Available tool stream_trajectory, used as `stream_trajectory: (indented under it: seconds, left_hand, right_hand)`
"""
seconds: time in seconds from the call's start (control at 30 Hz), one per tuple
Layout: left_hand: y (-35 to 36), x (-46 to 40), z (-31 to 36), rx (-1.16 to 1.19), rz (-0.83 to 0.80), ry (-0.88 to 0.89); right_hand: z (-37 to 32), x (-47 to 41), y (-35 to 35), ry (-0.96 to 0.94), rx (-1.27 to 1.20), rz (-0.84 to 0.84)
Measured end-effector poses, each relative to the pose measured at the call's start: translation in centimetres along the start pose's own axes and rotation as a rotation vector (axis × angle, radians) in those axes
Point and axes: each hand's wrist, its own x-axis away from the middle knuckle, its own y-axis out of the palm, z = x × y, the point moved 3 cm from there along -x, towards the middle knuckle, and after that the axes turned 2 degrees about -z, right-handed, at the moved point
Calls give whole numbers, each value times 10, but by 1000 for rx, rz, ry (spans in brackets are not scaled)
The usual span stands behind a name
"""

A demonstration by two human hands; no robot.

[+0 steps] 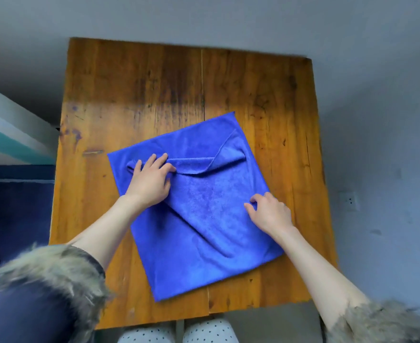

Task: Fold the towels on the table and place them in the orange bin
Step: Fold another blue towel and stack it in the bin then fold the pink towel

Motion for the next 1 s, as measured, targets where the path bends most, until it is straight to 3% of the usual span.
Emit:
stream_trajectory:
  seconds: [0.1, 0.17, 0.27, 0.37, 0.5, 0.6, 0.77, 0.9, 1.0]
  left_hand:
    - [4, 1, 14, -38, -18, 100]
    - [5, 4, 16, -53, 54, 143]
    - [2, 6, 6, -96, 194, 143]
    - [-5, 6, -13, -158, 309, 112]
    - [-15, 6, -38, -102, 400, -5]
    - [-22, 3, -48, 166, 348, -90]
    - [-38, 12, -50, 687, 309, -223]
    - [-43, 24, -39, 1178, 189, -231]
    - [-47, 31, -31, 1364, 169, -243]
  right_hand:
    - [17, -1, 5, 77, 27, -195]
    - [22, -6, 1, 132, -16, -223]
    - [20, -21, -20, 137, -129, 24]
    - [7, -43, -45, -2, -170, 301]
    - [-12, -78, -57, -308, 18, 307]
    - [-18, -91, -60, -357, 142, 273]
    - [-10, -95, -69, -284, 164, 222]
    - [0, -89, -79, -179, -205, 193]
    - [9, -77, -85, -173, -534, 186]
